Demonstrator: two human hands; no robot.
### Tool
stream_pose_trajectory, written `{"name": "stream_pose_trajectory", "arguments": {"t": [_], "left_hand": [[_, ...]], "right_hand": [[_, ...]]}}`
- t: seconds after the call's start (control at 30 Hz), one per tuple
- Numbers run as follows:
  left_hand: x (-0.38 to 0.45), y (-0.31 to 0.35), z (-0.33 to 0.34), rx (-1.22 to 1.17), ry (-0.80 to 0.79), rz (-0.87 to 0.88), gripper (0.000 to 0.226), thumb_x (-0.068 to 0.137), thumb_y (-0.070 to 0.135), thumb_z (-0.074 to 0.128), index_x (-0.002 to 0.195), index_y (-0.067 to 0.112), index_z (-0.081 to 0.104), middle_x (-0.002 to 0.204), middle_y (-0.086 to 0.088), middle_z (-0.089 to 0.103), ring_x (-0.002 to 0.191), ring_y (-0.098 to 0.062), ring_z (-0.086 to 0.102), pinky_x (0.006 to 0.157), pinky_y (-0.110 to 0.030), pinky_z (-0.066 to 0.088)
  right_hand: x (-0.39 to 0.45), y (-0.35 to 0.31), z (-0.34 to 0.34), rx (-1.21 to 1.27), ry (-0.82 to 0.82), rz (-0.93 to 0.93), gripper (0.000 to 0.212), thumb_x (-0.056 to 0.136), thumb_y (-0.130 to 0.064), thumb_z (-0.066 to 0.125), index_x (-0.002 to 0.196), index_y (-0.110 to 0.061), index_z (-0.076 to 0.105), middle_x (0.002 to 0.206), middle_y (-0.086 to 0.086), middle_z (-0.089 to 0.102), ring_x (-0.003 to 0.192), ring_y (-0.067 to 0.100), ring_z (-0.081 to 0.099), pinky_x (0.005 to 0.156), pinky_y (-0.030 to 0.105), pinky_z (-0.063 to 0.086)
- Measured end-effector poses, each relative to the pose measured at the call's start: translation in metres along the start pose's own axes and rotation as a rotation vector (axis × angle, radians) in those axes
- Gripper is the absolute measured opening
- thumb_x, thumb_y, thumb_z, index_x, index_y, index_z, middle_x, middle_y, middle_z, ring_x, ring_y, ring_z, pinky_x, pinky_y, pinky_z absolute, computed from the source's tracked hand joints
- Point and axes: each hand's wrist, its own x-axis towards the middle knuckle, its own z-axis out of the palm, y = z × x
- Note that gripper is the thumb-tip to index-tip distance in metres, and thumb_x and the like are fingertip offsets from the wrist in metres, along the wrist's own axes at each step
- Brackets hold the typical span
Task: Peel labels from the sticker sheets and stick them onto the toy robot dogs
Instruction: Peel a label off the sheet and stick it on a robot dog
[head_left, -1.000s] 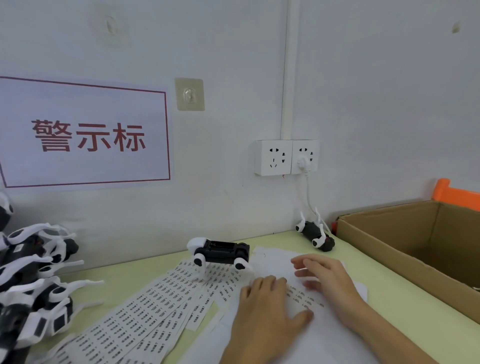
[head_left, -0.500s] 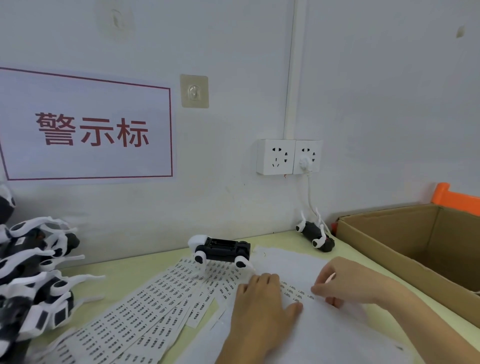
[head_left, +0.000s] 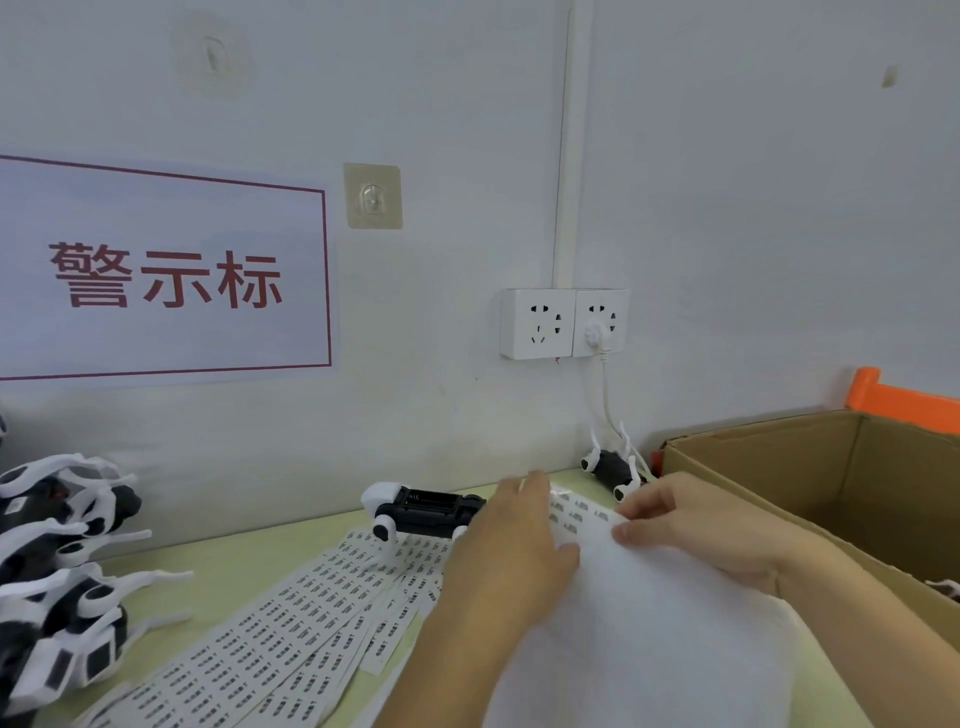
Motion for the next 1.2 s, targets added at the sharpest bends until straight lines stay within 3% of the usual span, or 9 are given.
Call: {"name": "stream_pose_trajectory", "arguments": {"t": [0.17, 0.53, 0.77, 0.93, 1.0, 1.13, 1.2], "left_hand": [[0.000, 0.027, -0.026, -0.225, 0.333, 0.278, 0.021, 0.089, 0.024, 0.070, 0.109, 0.029, 0.062, 0.108, 0.016, 0.051, 0.104, -0.004, 0.049, 0.082, -0.015, 0.042], [-0.007, 0.049, -0.058, -0.390, 0.596, 0.476, 0.018, 0.083, 0.013, 0.078, 0.098, 0.018, 0.068, 0.099, 0.012, 0.063, 0.096, -0.003, 0.057, 0.083, -0.005, 0.038], [-0.011, 0.057, -0.064, -0.485, 0.658, 0.543, 0.014, 0.083, 0.013, 0.078, 0.096, 0.017, 0.073, 0.098, 0.009, 0.068, 0.098, -0.007, 0.062, 0.084, -0.009, 0.042], [-0.012, 0.058, -0.065, -0.520, 0.604, 0.558, 0.009, 0.086, 0.009, 0.074, 0.092, 0.016, 0.075, 0.089, 0.012, 0.071, 0.091, -0.004, 0.066, 0.081, -0.016, 0.051], [-0.012, 0.058, -0.063, -0.498, 0.594, 0.544, 0.007, 0.086, 0.012, 0.070, 0.089, 0.016, 0.075, 0.084, 0.012, 0.071, 0.086, -0.005, 0.067, 0.078, -0.024, 0.055], [-0.012, 0.058, -0.058, -0.430, 0.567, 0.480, 0.013, 0.084, 0.019, 0.063, 0.086, 0.015, 0.075, 0.079, 0.007, 0.072, 0.077, -0.010, 0.070, 0.071, -0.036, 0.059], [-0.011, 0.056, -0.056, -0.408, 0.543, 0.443, 0.014, 0.086, 0.020, 0.063, 0.086, 0.013, 0.075, 0.079, 0.001, 0.073, 0.076, -0.016, 0.071, 0.069, -0.040, 0.060]], "right_hand": [[-0.018, -0.028, -0.011, 0.121, 0.113, -0.223, 0.010, 0.092, -0.018, 0.068, 0.089, -0.018, 0.078, 0.093, 0.009, 0.076, 0.082, 0.019, 0.072, 0.077, 0.030, 0.053], [-0.055, -0.076, -0.009, 0.197, 0.353, -0.549, 0.010, 0.088, -0.021, 0.070, 0.083, -0.015, 0.077, 0.083, 0.011, 0.074, 0.077, 0.017, 0.070, 0.074, 0.033, 0.051], [-0.062, -0.081, -0.012, 0.270, 0.387, -0.632, 0.025, 0.071, -0.032, 0.073, 0.083, -0.011, 0.077, 0.081, 0.015, 0.074, 0.075, 0.022, 0.071, 0.072, 0.034, 0.054], [-0.066, -0.084, -0.011, 0.213, 0.401, -0.654, 0.008, 0.077, -0.020, 0.075, 0.077, -0.014, 0.080, 0.075, 0.009, 0.076, 0.069, 0.016, 0.072, 0.062, 0.021, 0.054], [-0.065, -0.084, -0.010, 0.166, 0.437, -0.630, 0.007, 0.082, -0.015, 0.075, 0.077, -0.015, 0.081, 0.076, 0.009, 0.076, 0.073, 0.021, 0.073, 0.064, 0.025, 0.054], [-0.064, -0.086, -0.005, 0.020, 0.484, -0.574, 0.012, 0.084, -0.021, 0.073, 0.077, -0.025, 0.082, 0.077, 0.011, 0.076, 0.084, 0.042, 0.069, 0.070, 0.052, 0.055], [-0.063, -0.088, -0.001, -0.042, 0.485, -0.568, 0.019, 0.085, -0.022, 0.071, 0.075, -0.033, 0.081, 0.075, 0.012, 0.075, 0.084, 0.043, 0.067, 0.069, 0.052, 0.055]]}}
